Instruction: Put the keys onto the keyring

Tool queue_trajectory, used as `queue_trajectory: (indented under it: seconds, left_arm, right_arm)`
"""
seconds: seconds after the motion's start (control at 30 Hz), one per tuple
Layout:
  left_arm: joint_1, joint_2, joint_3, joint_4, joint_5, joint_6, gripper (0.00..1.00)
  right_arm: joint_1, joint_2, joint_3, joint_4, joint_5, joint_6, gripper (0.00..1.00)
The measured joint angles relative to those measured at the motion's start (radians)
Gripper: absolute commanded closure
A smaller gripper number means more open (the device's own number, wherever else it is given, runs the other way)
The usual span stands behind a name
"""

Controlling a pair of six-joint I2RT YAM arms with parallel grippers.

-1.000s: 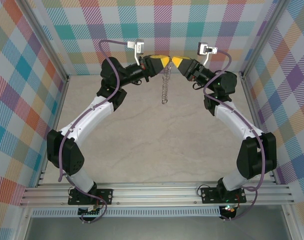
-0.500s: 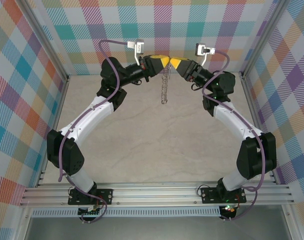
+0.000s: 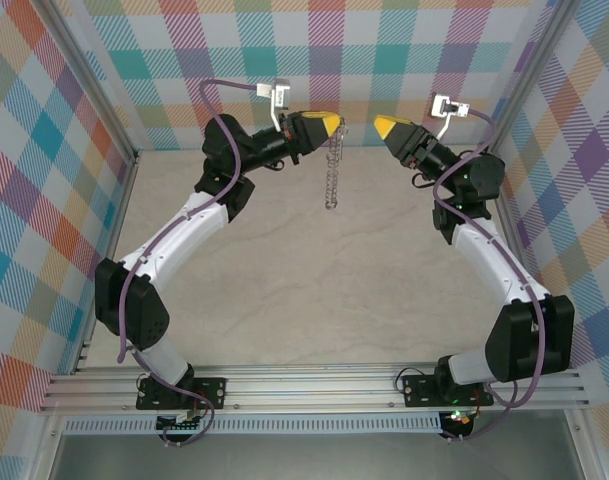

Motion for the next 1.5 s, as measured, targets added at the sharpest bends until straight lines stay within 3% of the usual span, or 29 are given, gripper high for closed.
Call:
queue_trajectory:
  seconds: [1.13, 1.3, 1.4, 1.5]
  left_arm:
    - [-0.013, 0.014, 0.000, -0.011, 0.041, 0.000, 1.00]
    - [-0.012, 0.015, 0.000, -0.023, 0.039, 0.000, 1.00]
    - [-0.011, 0.017, 0.000, -0.028, 0.032, 0.000, 1.00]
    - [-0.011, 0.017, 0.000, -0.033, 0.029, 0.001, 1.00]
  right_arm:
    - [0.092, 0.125, 0.079, 0.010, -0.073, 0.019, 0.73]
    - [0.095, 0.131, 0.082, 0.007, -0.074, 0.020, 0.85]
    - [0.095, 0.133, 0.085, 0.005, -0.078, 0.018, 1.00]
    - [0.093, 0.134, 0.092, -0.010, -0.083, 0.006, 1.00]
